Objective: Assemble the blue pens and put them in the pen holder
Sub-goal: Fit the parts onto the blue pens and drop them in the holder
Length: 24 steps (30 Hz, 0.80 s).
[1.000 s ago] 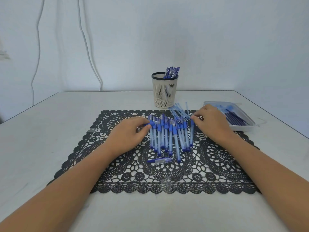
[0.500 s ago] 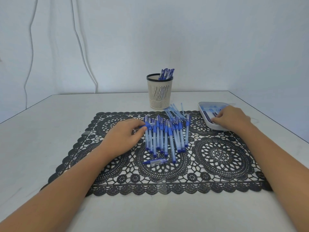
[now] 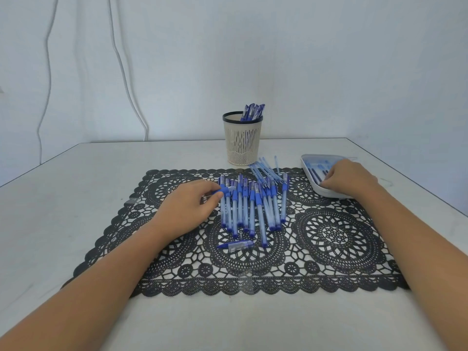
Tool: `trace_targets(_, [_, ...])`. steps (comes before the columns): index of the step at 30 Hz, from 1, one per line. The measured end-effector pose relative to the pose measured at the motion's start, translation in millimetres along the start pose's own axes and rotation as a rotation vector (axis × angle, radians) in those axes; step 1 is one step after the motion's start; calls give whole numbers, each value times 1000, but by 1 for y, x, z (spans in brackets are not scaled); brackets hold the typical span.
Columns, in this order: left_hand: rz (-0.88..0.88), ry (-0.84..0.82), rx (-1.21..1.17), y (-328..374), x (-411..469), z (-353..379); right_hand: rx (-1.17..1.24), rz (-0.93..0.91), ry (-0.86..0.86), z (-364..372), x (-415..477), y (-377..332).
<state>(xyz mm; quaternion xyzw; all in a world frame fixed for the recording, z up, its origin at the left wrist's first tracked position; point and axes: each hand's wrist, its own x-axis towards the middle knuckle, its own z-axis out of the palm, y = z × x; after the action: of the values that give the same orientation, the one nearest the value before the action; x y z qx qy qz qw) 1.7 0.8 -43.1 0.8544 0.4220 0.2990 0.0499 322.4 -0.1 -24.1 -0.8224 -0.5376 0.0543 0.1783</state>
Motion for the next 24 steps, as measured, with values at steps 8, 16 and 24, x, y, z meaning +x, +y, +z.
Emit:
trace_targets(8, [-17,7,1,2,0,-1,-33,97,148,2,-10,-6])
trace_targets(16, [-60,39,-45,2,-1,-4,499,-244,218,-18,-38,-27])
trace_targets(24, [-102,45,-100,3,-2,-7,595,-481,-33,-21,-71,-52])
